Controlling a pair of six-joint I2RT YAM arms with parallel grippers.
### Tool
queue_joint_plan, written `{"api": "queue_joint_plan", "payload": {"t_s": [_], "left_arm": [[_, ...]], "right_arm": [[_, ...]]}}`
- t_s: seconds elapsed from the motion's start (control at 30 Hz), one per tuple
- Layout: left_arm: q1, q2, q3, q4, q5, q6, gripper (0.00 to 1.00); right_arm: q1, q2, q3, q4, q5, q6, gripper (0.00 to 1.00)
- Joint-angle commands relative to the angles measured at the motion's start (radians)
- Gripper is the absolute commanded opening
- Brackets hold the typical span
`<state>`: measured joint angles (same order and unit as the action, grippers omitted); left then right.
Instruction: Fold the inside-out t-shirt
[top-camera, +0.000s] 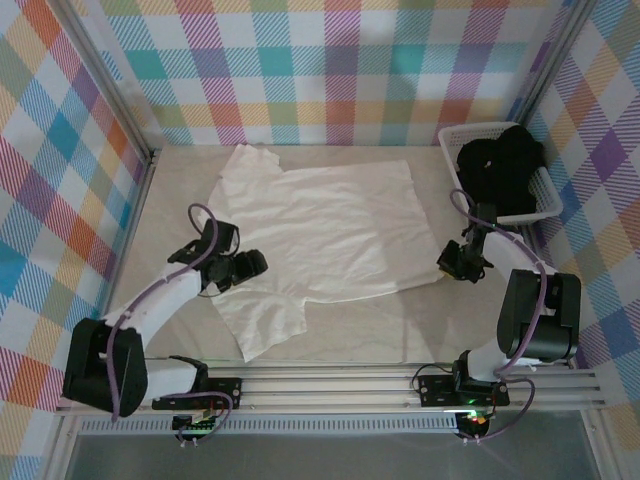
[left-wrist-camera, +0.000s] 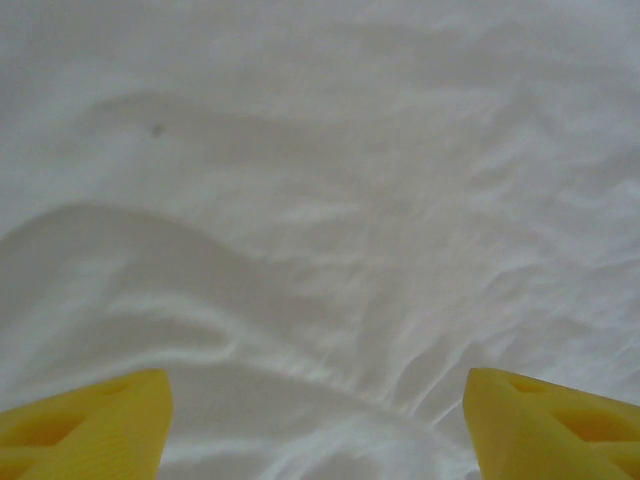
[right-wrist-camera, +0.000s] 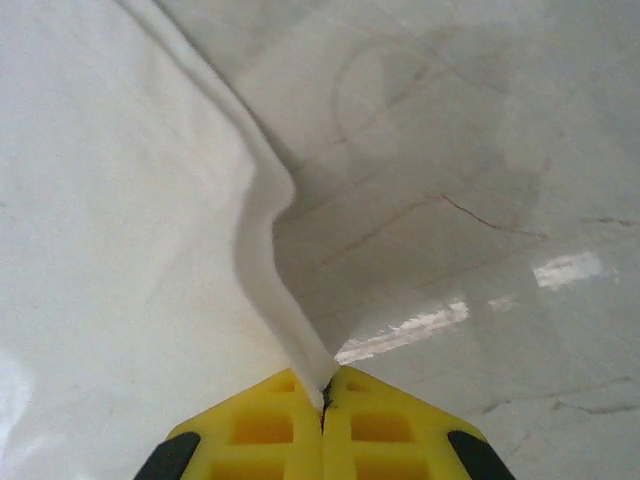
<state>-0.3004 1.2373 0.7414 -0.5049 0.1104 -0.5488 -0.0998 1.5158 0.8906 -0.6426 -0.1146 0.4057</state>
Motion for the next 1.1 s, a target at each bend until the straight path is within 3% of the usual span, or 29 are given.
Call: {"api": "queue_joint_plan", "payload": {"t_s": [0.0,0.2,0.4,0.67,0.97,1.07], "left_arm": [[-0.090,-0.077,-0.047,-0.198,-0.161,-0.086,0.76],[-0.280,-0.238,-0.130,-0.426,-0.228,-0.342,0.75],[-0.397,-0.291,-0.192,-0.516,-0.112,-0.448,0.72],[-0.407,-0.205,-0.219,-0.368,0.026,-0.412,0.53],[-0.406,-0.145,-0.244,-0.343,0.011,-0.369,0.42],[-0.406,-0.133,-0.267,-0.309,0.028,-0.369,0.35]], "right_arm": [[-0.003,-0.022,0.012,0.010,-0.051,-0.030,0.00],[0.001,-0.082,-0.016,0.036,-0.109,-0.031,0.00],[0.002,-0.101,-0.034,0.076,-0.147,-0.020,0.00],[0.003,-0.131,-0.053,0.080,-0.155,-0.018,0.00],[0.003,-0.167,-0.055,0.045,-0.125,-0.020,0.00],[0.005,-0.167,-0.059,0.043,-0.120,-0.019,0.00]]}}
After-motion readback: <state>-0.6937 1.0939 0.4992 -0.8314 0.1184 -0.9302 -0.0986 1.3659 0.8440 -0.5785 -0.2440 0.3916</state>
